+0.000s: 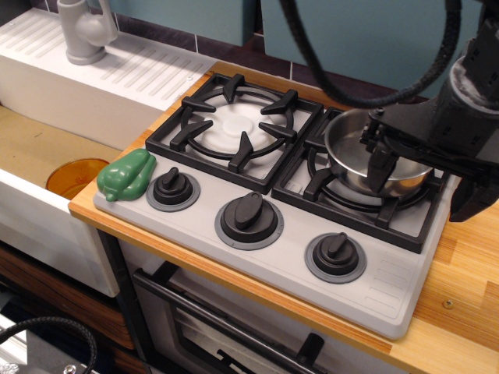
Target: End effector reaching pot or pan
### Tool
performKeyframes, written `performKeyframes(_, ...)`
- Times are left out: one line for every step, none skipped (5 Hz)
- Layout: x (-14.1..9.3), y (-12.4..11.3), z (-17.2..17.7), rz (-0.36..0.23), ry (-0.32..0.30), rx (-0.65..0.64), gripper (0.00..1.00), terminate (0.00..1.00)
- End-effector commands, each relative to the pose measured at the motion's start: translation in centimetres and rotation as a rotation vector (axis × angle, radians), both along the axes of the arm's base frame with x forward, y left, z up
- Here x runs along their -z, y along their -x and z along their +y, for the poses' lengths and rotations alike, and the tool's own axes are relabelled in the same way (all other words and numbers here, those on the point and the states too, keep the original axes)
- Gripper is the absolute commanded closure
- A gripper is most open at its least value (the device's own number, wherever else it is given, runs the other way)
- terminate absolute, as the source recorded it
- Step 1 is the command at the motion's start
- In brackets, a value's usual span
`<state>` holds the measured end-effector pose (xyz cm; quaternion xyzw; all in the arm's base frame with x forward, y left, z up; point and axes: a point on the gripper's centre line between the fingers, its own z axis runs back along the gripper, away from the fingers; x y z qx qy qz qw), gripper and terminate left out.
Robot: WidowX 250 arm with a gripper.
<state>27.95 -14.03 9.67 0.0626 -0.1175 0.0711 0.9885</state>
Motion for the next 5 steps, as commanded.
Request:
performKeyframes(0.0, 0.0, 0.0, 0.0, 0.0, 0.0, 0.0, 0.0)
performKeyframes(-2.0, -1.3, -1.3, 0.062, -0.015, -0.041, 0.0, 0.0)
performKeyframes(-3.5, -3.4, -2.2, 0.104, -0.005, -0.078, 0.0, 0.0)
performKeyframes(-3.9, -5.1, -2.7, 0.115, 0.003, -0.107, 0.0, 0.0)
performKeyframes(-3.7, -5.4, -2.1, 0.104, -0.004, -0.097, 0.0, 0.0)
